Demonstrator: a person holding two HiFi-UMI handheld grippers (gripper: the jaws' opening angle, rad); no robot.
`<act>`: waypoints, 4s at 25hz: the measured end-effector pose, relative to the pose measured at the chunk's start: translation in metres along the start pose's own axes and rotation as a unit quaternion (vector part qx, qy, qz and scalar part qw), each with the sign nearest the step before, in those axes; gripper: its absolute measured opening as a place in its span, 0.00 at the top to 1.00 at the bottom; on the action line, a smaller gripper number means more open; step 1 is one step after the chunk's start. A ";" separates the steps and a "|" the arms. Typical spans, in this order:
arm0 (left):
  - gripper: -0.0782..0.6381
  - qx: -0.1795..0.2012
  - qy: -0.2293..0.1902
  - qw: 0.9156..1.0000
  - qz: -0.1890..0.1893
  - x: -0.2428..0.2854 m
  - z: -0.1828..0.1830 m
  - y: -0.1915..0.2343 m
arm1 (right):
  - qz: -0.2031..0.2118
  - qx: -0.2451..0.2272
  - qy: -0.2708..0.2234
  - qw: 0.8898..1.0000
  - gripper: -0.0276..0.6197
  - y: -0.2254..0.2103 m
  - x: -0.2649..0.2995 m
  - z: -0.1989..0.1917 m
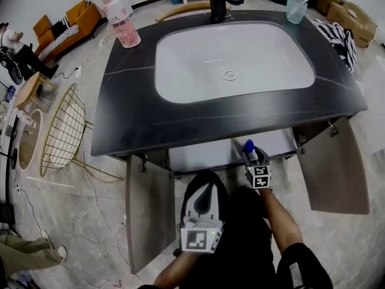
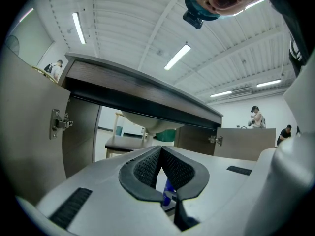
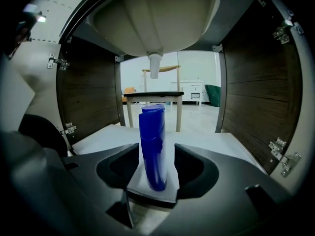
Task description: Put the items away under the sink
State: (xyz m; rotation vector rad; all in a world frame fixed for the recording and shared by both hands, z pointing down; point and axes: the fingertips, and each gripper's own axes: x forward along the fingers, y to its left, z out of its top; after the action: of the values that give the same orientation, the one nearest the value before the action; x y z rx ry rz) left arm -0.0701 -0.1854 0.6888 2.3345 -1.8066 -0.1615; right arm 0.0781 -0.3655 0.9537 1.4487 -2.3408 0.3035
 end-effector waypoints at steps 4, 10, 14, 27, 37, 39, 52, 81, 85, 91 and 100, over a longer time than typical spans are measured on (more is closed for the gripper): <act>0.87 0.005 -0.004 1.000 -0.012 -0.004 -0.001 0.004 | -0.012 0.012 0.010 1.000 0.63 0.001 -0.018 0.000; 0.87 -0.001 -0.001 1.000 -0.027 -0.012 -0.001 0.005 | -0.017 0.041 0.048 0.998 0.74 0.014 -0.042 -0.006; 0.87 0.023 0.014 0.999 -0.036 -0.013 0.001 0.008 | -0.010 0.057 0.082 0.995 0.85 0.023 -0.057 -0.008; 0.87 -0.014 0.086 0.995 -0.049 -0.013 0.067 -0.020 | -0.002 0.123 0.175 0.977 0.93 0.040 -0.146 0.038; 0.87 -0.002 0.143 0.989 -0.047 -0.035 0.169 -0.041 | -0.002 0.160 0.233 0.959 0.94 0.070 -0.243 0.130; 0.87 -0.004 0.149 0.988 -0.049 -0.045 0.194 -0.052 | -0.004 0.166 0.235 0.958 0.94 0.074 -0.270 0.153; 0.87 -0.002 0.146 0.988 -0.060 -0.146 0.355 -0.138 | 0.008 0.174 0.209 0.962 0.94 0.113 -0.438 0.290; 0.87 0.017 0.015 0.996 -0.085 -0.261 0.542 -0.197 | 0.019 0.071 -0.110 0.991 0.94 0.198 -0.693 0.571; 0.87 0.019 0.010 0.995 -0.093 -0.260 0.540 -0.199 | 0.018 0.046 -0.133 0.990 0.94 0.207 -0.696 0.580; 0.87 0.018 0.014 0.995 -0.100 -0.260 0.540 -0.201 | 0.015 0.058 -0.130 0.990 0.94 0.212 -0.698 0.577; 0.87 0.018 0.018 0.995 -0.100 -0.267 0.539 -0.194 | 0.009 0.057 -0.125 0.990 0.94 0.220 -0.699 0.572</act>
State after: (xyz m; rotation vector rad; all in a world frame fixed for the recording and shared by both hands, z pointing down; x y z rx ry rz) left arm -0.0607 0.0769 0.1141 2.5241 -1.5717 -0.1139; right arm 0.0511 0.0912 0.1446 1.6014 -2.5730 0.2799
